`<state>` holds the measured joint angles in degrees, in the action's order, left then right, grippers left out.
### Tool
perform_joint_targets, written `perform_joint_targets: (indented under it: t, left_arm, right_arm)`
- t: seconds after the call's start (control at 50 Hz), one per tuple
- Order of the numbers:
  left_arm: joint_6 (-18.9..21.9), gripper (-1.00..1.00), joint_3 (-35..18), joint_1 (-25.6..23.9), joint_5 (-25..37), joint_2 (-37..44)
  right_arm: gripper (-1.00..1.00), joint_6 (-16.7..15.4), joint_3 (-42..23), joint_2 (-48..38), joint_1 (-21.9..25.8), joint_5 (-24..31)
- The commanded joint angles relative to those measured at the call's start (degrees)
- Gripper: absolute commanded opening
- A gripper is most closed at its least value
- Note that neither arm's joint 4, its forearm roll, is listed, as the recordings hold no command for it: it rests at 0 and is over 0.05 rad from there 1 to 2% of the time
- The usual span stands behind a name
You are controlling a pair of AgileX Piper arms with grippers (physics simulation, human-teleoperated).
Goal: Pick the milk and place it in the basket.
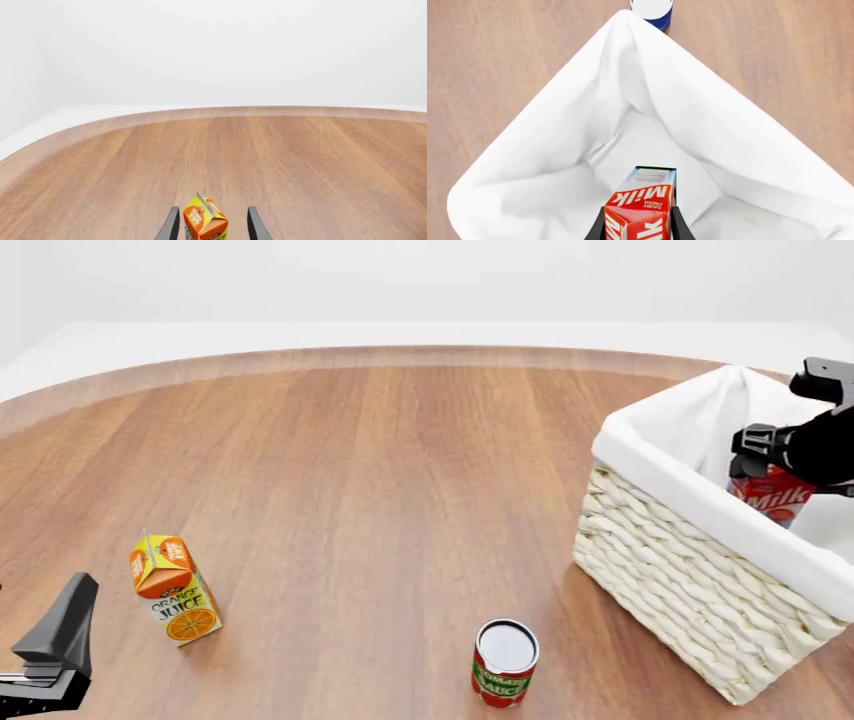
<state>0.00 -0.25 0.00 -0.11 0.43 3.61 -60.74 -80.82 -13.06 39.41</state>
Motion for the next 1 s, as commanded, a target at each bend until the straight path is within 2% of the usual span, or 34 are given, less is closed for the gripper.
perform_joint_targets:
  t: [0.02,0.72,1.0]
  left_arm:
    - [0.0,1.0,0.0,0.0,0.0,0.0]
    - [0.0,1.0,0.0,0.0,0.0,0.0]
    - [0.0,1.0,0.0,0.0,0.0,0.0]
  right_arm:
    - [-1.0,2.25,0.29,-0.72,-0.22,-1.84]
    - [-1.0,2.0,3.11,-4.15,-0.94,-6.41]
    - [-1.0,1.61,3.22,-4.49,-1.39,-6.49]
